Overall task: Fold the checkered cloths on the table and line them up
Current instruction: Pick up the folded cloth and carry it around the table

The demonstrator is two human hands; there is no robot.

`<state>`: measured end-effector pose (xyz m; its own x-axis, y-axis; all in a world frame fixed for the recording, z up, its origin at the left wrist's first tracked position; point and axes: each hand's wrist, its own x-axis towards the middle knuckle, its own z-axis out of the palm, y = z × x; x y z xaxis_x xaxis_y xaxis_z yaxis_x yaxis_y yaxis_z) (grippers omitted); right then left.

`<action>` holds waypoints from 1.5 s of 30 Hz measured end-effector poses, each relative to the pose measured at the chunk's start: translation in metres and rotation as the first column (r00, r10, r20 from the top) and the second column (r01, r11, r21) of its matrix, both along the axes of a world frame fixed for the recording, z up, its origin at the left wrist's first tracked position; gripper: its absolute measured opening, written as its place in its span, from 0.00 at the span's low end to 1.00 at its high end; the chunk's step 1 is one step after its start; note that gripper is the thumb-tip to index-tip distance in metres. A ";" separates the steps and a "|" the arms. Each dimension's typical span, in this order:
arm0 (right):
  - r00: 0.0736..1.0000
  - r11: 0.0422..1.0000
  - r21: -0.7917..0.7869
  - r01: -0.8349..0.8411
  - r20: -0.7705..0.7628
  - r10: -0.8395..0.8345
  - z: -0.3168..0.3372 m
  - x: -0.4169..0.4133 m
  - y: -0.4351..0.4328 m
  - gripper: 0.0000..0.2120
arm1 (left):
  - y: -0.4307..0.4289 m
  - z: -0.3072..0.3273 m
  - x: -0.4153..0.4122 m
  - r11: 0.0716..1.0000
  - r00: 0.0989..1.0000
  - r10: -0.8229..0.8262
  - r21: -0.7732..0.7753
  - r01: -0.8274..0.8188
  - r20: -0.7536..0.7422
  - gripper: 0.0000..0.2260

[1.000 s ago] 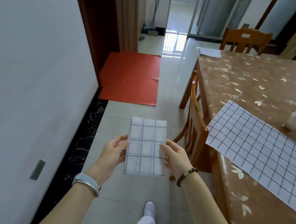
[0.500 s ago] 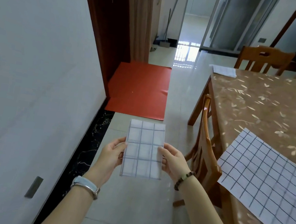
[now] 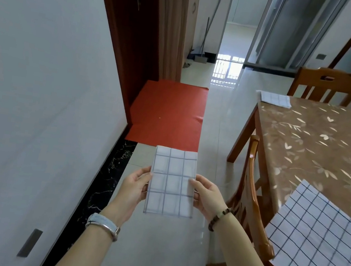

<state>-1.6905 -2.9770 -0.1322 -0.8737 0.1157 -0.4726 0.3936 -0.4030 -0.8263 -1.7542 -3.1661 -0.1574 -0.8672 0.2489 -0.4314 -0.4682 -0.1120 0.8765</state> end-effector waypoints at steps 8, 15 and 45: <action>0.999 0.999 0.022 0.034 0.035 -0.034 -0.007 -0.047 0.008 0.09 | 0.011 -0.003 -0.055 0.999 0.999 -0.043 0.012 0.043 0.010 0.10; 0.992 0.991 0.045 0.124 0.014 -0.124 -0.006 -0.115 0.005 0.09 | 0.016 -0.001 -0.137 0.990 0.990 -0.140 0.011 0.140 -0.003 0.09; 0.921 0.920 -0.037 0.390 -0.003 -0.390 -0.012 -0.318 0.105 0.11 | 0.141 -0.006 -0.390 0.917 0.916 -0.398 -0.043 0.396 -0.054 0.09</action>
<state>-2.0087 -2.8719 -0.1440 -0.7673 0.4317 -0.4742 0.1910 -0.5520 -0.8117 -2.1440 -3.0247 -0.1630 -0.7244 0.5658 -0.3938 -0.4143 0.0992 0.9047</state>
